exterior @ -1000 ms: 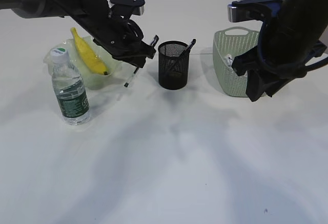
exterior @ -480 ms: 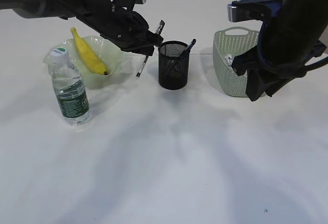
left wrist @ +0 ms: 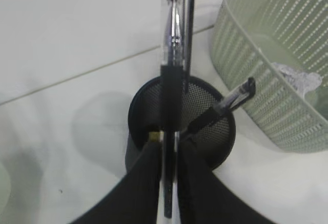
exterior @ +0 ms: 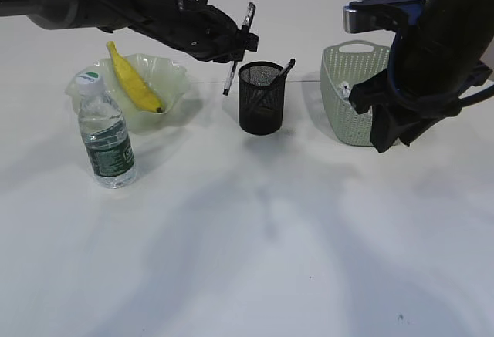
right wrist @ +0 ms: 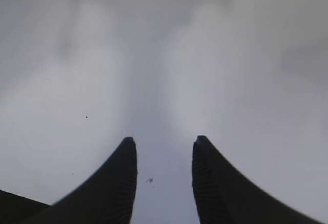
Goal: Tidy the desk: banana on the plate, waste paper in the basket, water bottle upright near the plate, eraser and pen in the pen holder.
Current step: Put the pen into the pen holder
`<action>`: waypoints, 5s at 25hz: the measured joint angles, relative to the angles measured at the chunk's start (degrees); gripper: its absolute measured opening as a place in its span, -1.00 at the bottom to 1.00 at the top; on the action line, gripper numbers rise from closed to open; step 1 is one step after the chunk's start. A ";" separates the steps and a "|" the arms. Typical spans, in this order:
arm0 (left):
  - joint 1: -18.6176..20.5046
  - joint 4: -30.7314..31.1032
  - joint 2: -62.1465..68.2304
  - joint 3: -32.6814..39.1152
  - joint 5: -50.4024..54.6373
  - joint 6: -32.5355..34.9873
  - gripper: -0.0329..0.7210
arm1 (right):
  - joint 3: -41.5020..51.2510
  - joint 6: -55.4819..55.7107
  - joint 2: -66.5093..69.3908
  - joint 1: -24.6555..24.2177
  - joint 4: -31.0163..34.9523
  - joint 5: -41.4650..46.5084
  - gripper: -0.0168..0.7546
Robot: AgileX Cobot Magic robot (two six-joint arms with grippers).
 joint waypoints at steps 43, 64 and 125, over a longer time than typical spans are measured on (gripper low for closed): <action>-2.17 0.48 -6.35 1.24 -5.40 3.64 -0.81 | 0.00 0.72 0.00 0.00 0.00 0.00 -0.25; -2.42 -1.21 -15.53 18.97 -27.34 4.03 -0.81 | 0.00 0.79 0.00 0.00 0.06 0.00 -0.25; -5.01 23.13 2.95 18.97 -58.75 -23.87 -0.81 | 0.00 1.16 0.00 0.00 0.26 0.00 -0.25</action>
